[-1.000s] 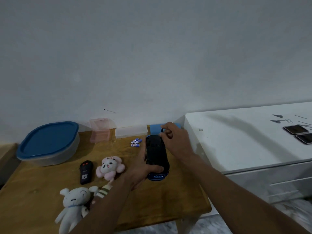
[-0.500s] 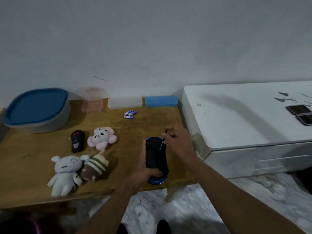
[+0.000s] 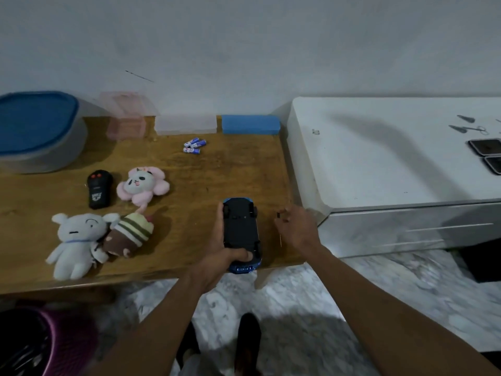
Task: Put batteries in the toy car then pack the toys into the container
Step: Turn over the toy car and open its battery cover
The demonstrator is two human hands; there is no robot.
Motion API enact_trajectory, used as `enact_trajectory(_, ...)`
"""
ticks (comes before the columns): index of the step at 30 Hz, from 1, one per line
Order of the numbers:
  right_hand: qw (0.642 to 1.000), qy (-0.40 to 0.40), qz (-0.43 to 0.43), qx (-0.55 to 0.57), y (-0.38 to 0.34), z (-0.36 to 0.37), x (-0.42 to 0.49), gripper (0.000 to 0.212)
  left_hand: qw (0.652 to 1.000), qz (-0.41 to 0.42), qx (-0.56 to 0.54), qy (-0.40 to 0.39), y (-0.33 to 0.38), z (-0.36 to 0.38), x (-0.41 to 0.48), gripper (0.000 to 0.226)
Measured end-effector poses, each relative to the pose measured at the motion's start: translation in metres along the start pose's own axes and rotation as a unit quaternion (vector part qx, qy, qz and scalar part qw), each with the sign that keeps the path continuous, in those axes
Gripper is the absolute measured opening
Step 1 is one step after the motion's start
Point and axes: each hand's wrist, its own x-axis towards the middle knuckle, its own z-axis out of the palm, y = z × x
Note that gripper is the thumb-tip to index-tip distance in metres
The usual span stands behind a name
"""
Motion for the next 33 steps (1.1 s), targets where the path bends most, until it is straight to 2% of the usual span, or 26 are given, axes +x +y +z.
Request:
enact_trajectory(8,0.997,-0.032,-0.011,-0.069,0.015,0.009,-0.005,0.024,1.0,-0.01,-0.004,-0.005,-0.01,0.007,0.0,0.126)
enact_trajectory(24,0.997,-0.018,-0.02,-0.076,0.023,0.02,-0.001,0.019,1.0,-0.01,-0.017,0.003,-0.017,0.008,-0.007,0.126)
enact_trajectory(33,0.997,-0.053,0.011,-0.047,0.024,0.009,0.002,0.025,1.0,-0.007,-0.014,-0.005,-0.013,0.003,-0.009,0.123)
